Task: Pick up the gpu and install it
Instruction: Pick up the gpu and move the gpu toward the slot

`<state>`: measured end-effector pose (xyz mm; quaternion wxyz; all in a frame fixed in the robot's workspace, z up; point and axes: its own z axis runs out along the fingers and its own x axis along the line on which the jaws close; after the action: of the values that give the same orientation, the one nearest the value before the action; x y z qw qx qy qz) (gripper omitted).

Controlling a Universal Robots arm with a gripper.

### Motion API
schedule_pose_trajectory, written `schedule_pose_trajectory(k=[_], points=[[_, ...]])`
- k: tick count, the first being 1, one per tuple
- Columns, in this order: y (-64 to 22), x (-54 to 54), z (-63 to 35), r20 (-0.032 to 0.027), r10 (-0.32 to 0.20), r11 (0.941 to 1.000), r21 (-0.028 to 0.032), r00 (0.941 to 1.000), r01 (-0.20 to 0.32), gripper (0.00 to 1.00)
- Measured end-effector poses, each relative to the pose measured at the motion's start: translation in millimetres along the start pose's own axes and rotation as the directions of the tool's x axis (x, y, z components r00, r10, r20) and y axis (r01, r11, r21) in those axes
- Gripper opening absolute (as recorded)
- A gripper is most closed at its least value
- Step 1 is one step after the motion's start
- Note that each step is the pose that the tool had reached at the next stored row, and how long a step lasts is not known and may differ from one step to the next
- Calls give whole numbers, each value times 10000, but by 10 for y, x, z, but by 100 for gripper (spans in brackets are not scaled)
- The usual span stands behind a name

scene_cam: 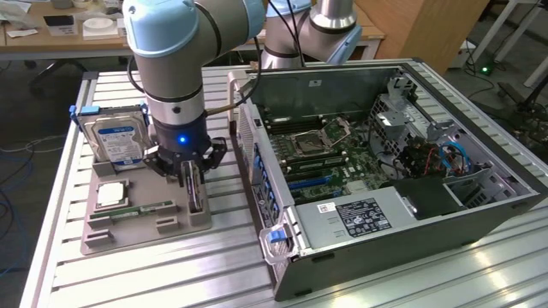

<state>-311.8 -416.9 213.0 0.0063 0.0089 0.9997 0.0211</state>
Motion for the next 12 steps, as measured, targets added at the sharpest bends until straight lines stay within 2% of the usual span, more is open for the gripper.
schedule_pose_trajectory(k=[2, 3, 12], points=[[0, 0, 0, 0, 0, 10000, 0, 10000, 0, 43], [1, -3, 1, 2, 1, 10000, -1, 10000, -1, 36], [0, -52, 2, -4, 1, 10000, 0, 10000, -1, 36]])
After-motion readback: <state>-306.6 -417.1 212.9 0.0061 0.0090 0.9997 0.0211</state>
